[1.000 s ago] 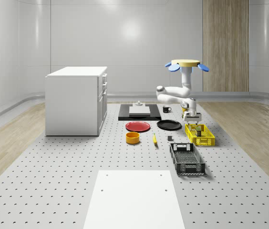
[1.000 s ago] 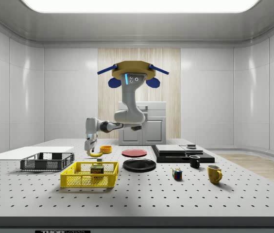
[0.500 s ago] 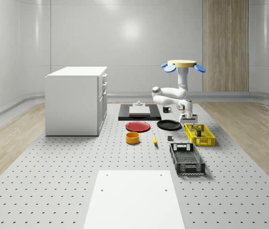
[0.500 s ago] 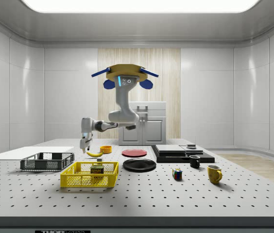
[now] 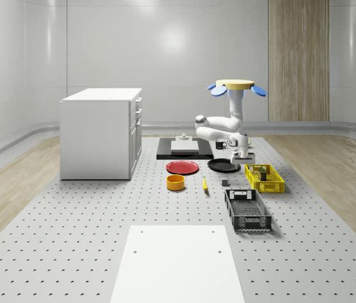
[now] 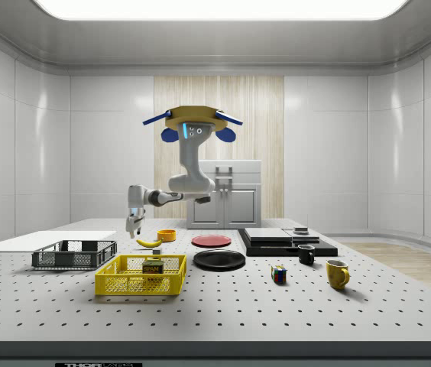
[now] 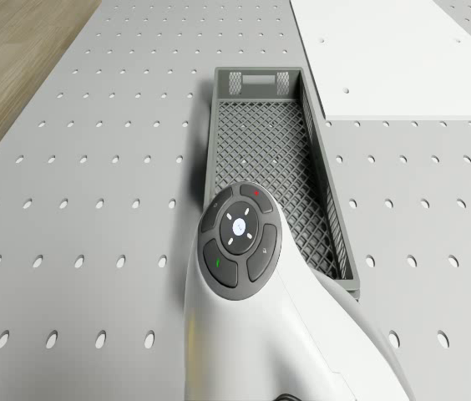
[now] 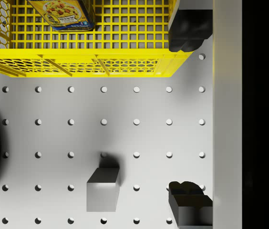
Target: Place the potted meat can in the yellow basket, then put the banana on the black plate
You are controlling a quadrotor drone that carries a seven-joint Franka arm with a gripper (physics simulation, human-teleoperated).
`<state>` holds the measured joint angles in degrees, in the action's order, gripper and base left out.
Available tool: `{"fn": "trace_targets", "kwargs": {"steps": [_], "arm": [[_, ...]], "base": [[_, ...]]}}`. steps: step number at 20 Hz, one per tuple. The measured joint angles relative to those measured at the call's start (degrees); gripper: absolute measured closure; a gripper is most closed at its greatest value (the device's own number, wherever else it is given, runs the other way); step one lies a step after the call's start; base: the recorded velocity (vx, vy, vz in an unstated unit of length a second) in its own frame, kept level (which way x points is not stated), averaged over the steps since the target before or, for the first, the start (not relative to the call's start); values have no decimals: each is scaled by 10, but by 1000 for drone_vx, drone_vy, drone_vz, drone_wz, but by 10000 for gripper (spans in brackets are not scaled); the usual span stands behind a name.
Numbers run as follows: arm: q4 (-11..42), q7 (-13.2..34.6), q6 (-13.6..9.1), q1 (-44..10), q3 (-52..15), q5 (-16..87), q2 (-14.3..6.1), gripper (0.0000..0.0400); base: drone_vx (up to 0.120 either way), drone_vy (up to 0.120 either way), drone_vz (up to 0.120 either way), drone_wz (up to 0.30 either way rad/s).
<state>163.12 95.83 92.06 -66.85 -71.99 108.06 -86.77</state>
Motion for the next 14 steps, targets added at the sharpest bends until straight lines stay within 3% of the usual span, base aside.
{"fn": "trace_targets", "kwargs": {"steps": [4,7,10,14], "arm": [[0,0,0,0,0,0,-1,0],[0,0,1,0,0,0,-1,0],[0,0,1,0,0,-1,-1,0],[0,0,2,-1,0,-1,-2,0]], "base": [[0,-120,-120,0],[0,-120,-13,0],[0,-120,-120,0],[0,-120,0,0]]}}
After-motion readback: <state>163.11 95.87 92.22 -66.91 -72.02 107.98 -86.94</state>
